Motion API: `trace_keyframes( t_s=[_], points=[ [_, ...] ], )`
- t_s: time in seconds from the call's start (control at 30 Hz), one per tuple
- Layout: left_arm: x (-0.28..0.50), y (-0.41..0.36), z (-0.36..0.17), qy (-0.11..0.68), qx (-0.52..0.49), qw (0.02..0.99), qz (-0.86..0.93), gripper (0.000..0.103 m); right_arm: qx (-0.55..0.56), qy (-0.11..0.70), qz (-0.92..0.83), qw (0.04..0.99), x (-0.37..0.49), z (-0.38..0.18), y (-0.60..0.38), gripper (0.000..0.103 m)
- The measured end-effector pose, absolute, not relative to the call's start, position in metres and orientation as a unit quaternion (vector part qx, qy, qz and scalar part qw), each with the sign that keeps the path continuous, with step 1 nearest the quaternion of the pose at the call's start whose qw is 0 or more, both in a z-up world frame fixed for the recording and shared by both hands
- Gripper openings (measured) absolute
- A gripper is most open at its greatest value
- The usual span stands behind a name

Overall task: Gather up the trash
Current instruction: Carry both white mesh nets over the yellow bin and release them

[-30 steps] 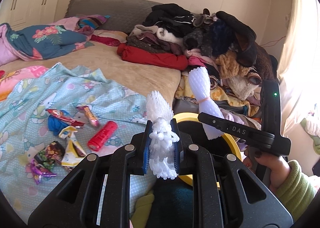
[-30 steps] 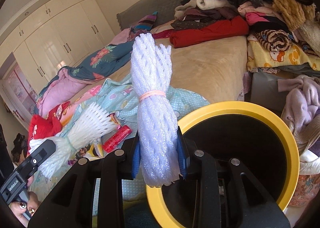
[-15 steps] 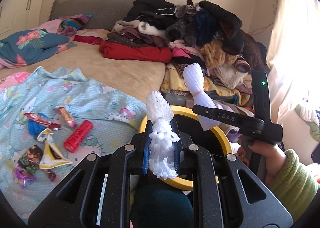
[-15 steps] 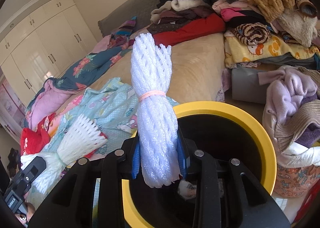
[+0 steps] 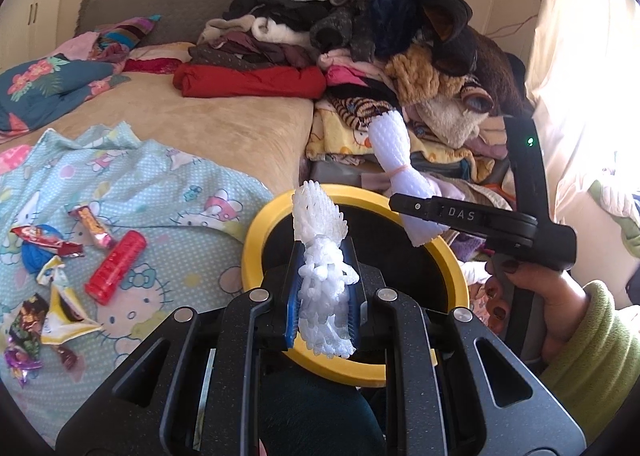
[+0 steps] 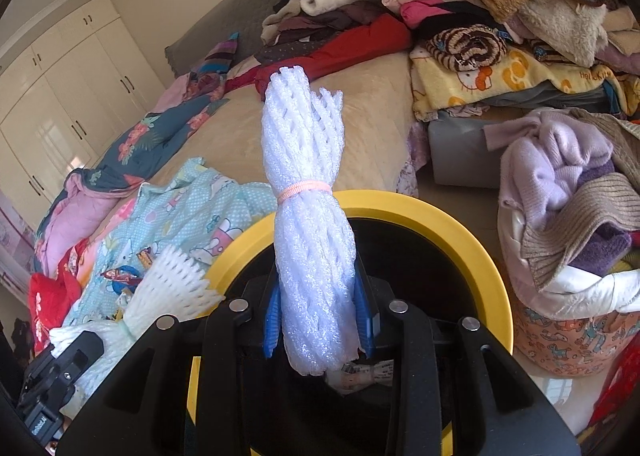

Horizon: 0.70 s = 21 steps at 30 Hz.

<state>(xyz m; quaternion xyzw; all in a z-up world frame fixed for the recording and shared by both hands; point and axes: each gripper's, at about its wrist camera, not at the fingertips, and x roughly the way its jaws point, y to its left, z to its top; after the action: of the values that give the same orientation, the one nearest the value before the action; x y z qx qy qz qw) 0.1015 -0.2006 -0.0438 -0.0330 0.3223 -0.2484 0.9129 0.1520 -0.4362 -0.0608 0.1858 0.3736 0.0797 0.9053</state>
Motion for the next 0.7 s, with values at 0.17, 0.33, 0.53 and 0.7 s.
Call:
trace_keyframes(
  t_s=[0.17, 0.33, 0.53, 0.7],
  points=[
    [0.112, -0.209, -0.054, 0.337, -0.029, 0.907, -0.249, 0.013, 0.187, 0.382, 0.076, 0.902, 0.155, -0.068, -0.441, 0.029],
    [0.123, -0.217, -0.064, 0.354, -0.029, 0.901, -0.247, 0.013, 0.188, 0.391, 0.079, 0.898, 0.159, -0.075, -0.442, 0.029],
    [0.132, -0.223, -0.072, 0.365, -0.028, 0.897, -0.248, 0.013, 0.195, 0.405, 0.08, 0.89, 0.162, -0.085, -0.444, 0.031],
    [0.133, -0.227, -0.077, 0.373, -0.03, 0.894, -0.248, 0.02, 0.204, 0.418, 0.08, 0.882, 0.164, -0.091, -0.446, 0.041]
  ],
)
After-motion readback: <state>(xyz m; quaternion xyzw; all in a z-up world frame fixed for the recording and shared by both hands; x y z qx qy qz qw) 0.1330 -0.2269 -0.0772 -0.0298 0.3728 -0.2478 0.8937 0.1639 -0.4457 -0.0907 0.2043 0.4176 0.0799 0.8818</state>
